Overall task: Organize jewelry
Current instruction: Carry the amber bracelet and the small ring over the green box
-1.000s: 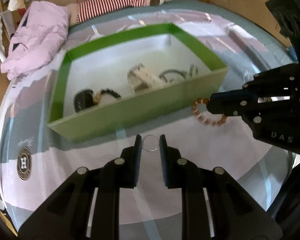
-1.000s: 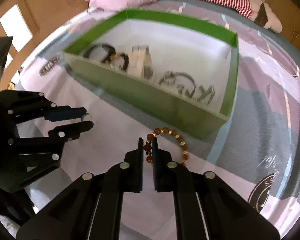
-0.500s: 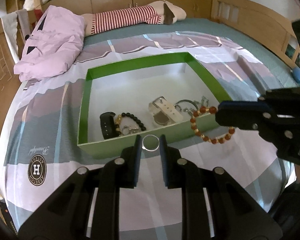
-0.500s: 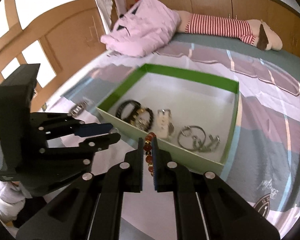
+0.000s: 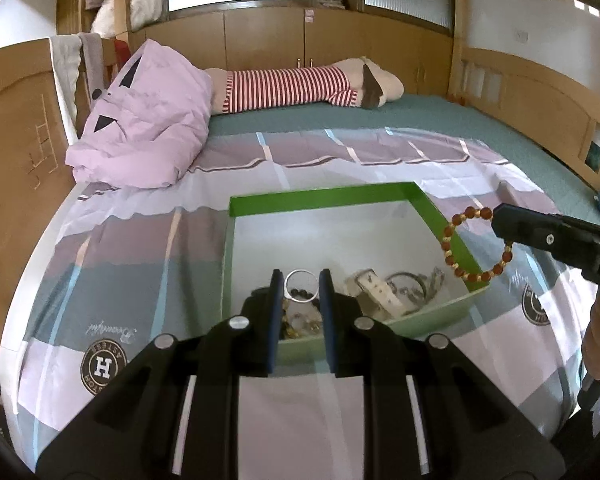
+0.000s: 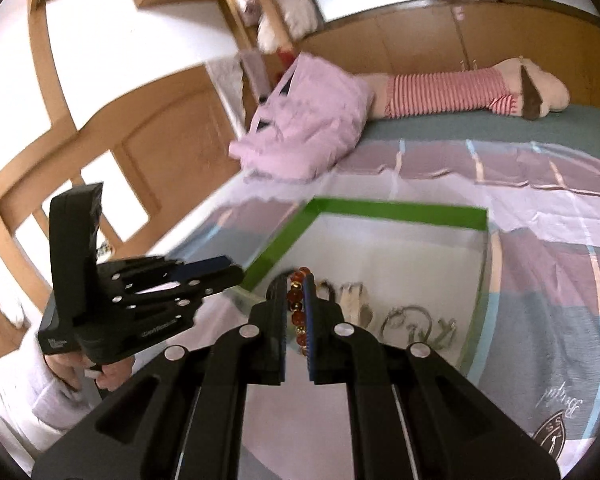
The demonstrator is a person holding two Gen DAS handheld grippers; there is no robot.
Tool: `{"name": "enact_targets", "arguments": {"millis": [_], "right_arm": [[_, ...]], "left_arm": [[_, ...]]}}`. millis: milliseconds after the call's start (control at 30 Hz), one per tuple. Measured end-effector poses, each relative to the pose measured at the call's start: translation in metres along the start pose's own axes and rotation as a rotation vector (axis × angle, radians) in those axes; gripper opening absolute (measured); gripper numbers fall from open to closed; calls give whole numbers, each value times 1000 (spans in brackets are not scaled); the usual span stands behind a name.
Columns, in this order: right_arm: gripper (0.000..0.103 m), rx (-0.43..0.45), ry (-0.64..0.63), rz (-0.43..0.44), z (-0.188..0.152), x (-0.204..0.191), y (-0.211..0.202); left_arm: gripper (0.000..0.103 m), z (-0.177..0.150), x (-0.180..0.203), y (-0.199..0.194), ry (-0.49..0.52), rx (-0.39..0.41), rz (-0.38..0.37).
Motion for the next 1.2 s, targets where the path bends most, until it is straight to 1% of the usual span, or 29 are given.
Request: {"name": "enact_targets", "arguments": {"millis": [100,167,233,300,400,467,533,567,633,700,767,833,933,1133,1200], "right_arm": [[7,27,19,-26,10,1,0],[7,35,19,-42,17,0,4],[7,32,37,-58,26,1,9],[7,17,49,-84,39,0,20],[7,-15,31,-169,57,-1,39],[7,-5,29,-190,59,2,47],[7,-3,42,-165,52,7,54],[7,-25,51,-158,42,13,61],[7,-80,48,-182,28,21,73],[7,-127,54,-211,15,32,83],[7,-149,73,-206,7,39,88],[7,-161,78,-220,2,45,90],[7,-156,79,-226,1,48,86],[7,-92,80,-206,8,48,73],[7,-89,73,-205,9,46,72]], "left_arm": [[17,13,-3,5,-8,3,-2],[17,26,-7,13,-30,-5,-20],[17,35,-11,20,-54,-13,-31],[17,42,-17,31,-69,-31,-22],[17,36,-24,42,-79,-60,-8],[17,25,-28,52,-81,-102,1],[17,13,-31,65,-82,-146,13],[17,9,-32,70,-88,-158,10],[17,1,-33,81,-101,-183,2],[17,-4,-33,88,-98,-205,10],[17,-9,-30,91,-82,-215,11],[17,-13,-26,94,-57,-221,15],[17,-17,-24,99,-27,-231,35],[17,-12,-16,98,-21,-214,24],[17,-12,-10,97,-9,-212,19]]}}
Point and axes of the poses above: each gripper's, at about its wrist camera, not at the fingertips, and y roughly the way its jaws point, x to its right, z to its top, the point moved 4 cm from there along y, roughly the way its jaws point, and after that the axes turned 9 degrees about y, right-handed, at the moved point
